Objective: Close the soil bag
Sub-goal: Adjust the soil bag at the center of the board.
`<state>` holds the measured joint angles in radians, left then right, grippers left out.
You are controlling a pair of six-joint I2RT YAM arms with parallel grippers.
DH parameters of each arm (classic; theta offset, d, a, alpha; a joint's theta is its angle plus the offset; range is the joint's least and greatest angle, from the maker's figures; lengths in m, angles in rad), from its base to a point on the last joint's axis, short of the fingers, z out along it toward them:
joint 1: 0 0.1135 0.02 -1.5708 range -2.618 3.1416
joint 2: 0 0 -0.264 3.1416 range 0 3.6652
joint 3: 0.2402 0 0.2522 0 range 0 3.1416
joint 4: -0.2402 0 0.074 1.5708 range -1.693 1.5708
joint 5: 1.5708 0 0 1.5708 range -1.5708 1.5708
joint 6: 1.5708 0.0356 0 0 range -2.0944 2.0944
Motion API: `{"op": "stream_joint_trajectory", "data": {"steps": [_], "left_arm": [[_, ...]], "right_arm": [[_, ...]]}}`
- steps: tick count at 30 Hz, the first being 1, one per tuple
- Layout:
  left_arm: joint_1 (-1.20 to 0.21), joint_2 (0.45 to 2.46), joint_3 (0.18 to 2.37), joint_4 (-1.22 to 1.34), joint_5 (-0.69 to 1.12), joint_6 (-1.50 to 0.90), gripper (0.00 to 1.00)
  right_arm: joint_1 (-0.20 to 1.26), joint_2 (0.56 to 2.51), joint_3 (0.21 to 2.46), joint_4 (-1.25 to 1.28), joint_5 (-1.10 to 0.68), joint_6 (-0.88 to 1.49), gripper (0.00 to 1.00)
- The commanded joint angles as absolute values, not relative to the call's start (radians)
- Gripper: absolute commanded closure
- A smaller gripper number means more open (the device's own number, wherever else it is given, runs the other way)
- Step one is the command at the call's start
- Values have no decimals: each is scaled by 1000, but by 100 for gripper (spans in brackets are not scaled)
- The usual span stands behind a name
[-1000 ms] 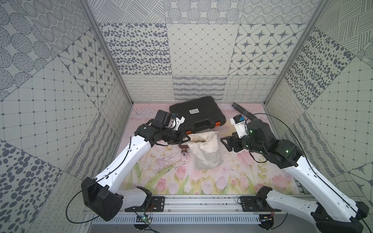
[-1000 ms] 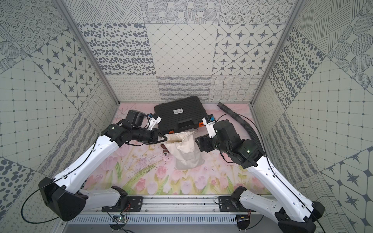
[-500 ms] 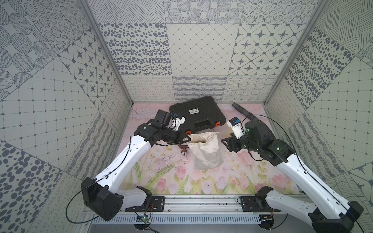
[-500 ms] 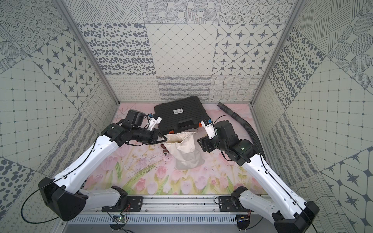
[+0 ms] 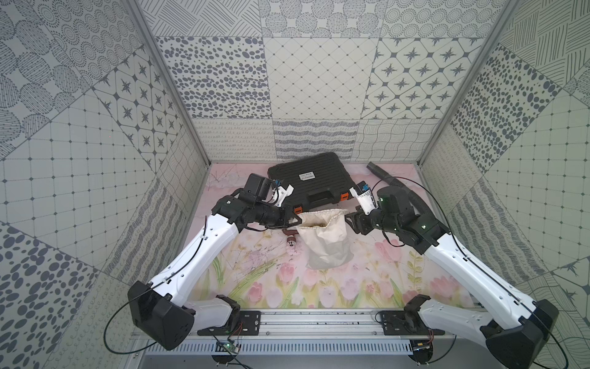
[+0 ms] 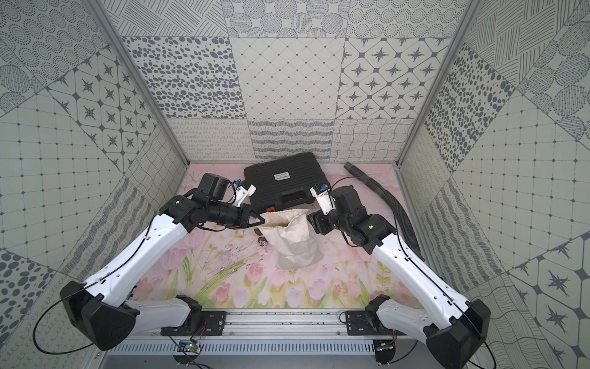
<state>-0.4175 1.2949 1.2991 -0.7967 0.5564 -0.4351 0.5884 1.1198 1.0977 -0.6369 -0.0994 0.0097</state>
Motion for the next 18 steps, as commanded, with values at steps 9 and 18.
{"op": "stream_joint_trajectory", "data": {"steps": [9, 18], "left_arm": [[-420, 1304, 1342, -817, 600, -408, 100], [-420, 1319, 1385, -835, 596, -409, 100]], "right_arm": [[586, 1103, 1070, -471, -84, -19, 42], [587, 1048, 1032, -452, -92, -18, 88]]}}
